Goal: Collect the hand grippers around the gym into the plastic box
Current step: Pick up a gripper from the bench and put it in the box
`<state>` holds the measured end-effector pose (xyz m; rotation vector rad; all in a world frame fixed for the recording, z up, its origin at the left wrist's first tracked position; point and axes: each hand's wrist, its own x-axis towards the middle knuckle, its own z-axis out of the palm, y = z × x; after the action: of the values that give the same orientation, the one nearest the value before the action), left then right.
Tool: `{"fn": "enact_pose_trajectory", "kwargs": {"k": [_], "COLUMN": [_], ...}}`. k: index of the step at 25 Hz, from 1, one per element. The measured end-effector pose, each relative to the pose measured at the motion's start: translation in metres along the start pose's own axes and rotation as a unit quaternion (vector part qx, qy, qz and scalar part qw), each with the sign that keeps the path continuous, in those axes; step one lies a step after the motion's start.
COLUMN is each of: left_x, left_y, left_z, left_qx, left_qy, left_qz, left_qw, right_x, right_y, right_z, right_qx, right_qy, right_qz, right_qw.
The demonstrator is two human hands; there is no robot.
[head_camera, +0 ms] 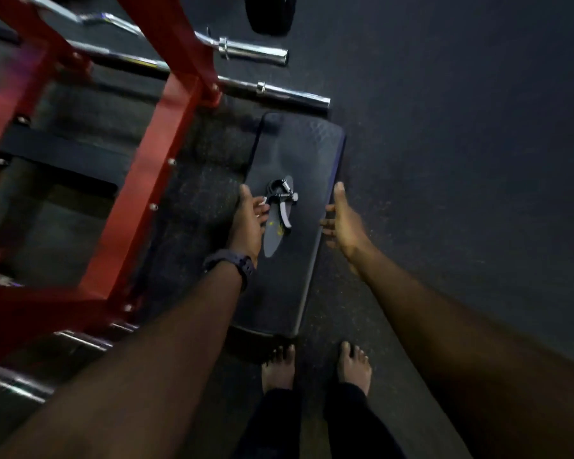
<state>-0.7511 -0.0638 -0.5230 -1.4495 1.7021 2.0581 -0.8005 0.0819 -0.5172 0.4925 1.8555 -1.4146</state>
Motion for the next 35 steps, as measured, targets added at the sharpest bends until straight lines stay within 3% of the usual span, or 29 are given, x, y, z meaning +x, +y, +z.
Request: {"fn": "enact_pose_trajectory", "kwargs": {"k": [3, 5, 8, 13, 16, 19, 22, 26, 31, 35], "left_x": [0.075, 0.115, 0.165, 0.193, 0.189, 0.164, 0.113, 0.009, -0.197, -0.365], "left_y": [-0.036, -0.055, -0.086, -0.108, -0.1, -0.081, -0.025, 0.098, 0.294, 0.408], "left_z": [0.019, 0.028, 0.034, 0.054, 0.057, 0.056, 0.063, 0.082, 0.1, 0.093], "left_qx": [0.035, 0.156, 0.384, 0.504, 0.494, 0.387, 0.217, 0.017, 0.007, 0.01], "left_qy": [0.021, 0.053, 0.095, 0.152, 0.162, 0.135, 0.072, -0.076, -0.216, -0.266], "left_qz": [0.024, 0.074, 0.157, 0.082, 0.067, 0.06, 0.106, 0.134, 0.273, 0.399], "left_qw": [0.999, 0.984, 0.905, 0.846, 0.851, 0.91, 0.968, 0.988, 0.937, 0.877], "right_x": [0.066, 0.105, 0.146, 0.173, 0.167, 0.146, 0.103, 0.014, -0.189, -0.37], "right_y": [0.029, 0.044, 0.059, 0.084, 0.081, 0.057, 0.004, -0.096, -0.27, -0.36], "right_z": [0.024, 0.041, 0.054, 0.053, 0.046, 0.033, 0.007, -0.047, -0.115, -0.154], "right_qx": [0.011, -0.001, -0.023, -0.03, -0.02, 0.009, 0.054, 0.093, 0.141, 0.147], "right_qy": [0.006, -0.001, -0.018, -0.005, 0.023, 0.037, 0.037, 0.057, 0.077, 0.133], "right_qz": [-0.01, -0.013, -0.015, -0.01, 0.009, -0.006, -0.051, -0.105, -0.231, -0.333], "right_qw": [1.0, 1.0, 0.999, 0.999, 0.999, 0.999, 0.997, 0.988, 0.96, 0.922]}}
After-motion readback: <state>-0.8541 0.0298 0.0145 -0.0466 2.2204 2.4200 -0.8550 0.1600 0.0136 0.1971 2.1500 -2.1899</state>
